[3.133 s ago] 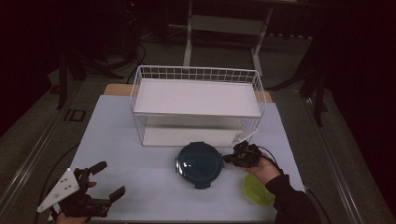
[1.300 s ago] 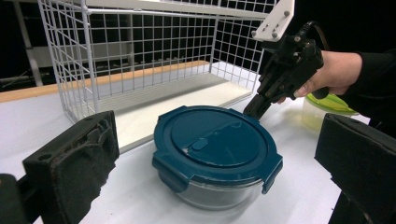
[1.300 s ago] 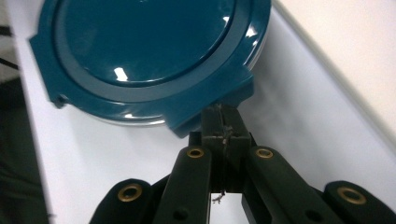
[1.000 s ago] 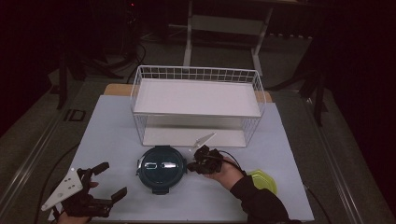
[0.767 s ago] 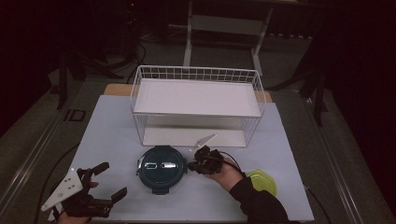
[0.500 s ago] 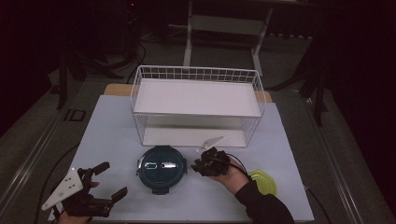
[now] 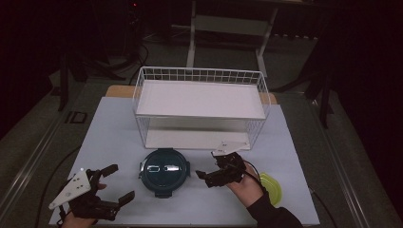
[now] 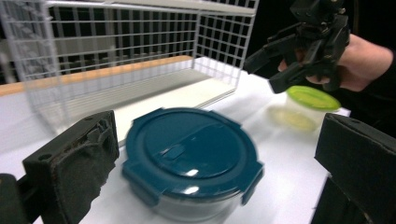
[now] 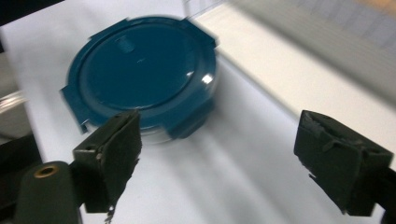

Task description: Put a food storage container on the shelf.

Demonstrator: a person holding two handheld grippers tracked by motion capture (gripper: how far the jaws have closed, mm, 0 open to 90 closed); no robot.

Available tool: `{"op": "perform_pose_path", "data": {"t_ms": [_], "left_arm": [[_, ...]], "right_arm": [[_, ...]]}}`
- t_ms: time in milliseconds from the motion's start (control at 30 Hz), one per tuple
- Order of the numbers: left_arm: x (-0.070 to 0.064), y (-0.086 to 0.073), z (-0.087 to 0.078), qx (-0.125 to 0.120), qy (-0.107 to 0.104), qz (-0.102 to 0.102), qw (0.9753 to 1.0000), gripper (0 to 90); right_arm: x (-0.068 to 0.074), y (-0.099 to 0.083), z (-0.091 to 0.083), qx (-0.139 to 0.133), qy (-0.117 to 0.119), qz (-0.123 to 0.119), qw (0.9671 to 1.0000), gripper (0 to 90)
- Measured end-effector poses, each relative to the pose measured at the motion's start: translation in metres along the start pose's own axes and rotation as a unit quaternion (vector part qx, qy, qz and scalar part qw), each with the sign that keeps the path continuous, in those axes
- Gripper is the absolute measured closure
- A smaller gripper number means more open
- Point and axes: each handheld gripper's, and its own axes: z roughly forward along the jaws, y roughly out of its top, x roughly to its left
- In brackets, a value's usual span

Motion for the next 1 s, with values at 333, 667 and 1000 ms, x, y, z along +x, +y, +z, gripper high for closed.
{"op": "perform_pose_path", "data": {"t_ms": [333, 667, 1000], "left_arm": [[0.011, 0.025, 0.006, 0.022, -0.015, -0.002, 0.9996, 0.0], [0.040, 0.026, 0.033, 0.114, -0.010, -0.092, 0.9892, 0.0], [0.061, 0.007, 0.052, 0.142, -0.025, -0.196, 0.9699, 0.0]], "right_arm": [[0.006, 0.007, -0.027, -0.097, 0.026, 0.043, 0.9940, 19.3], [0.008, 0.010, -0.005, -0.092, 0.056, 0.112, 0.9879, 13.5], [-0.002, 0.004, 0.027, -0.042, 0.084, 0.188, 0.9777, 10.8]]}}
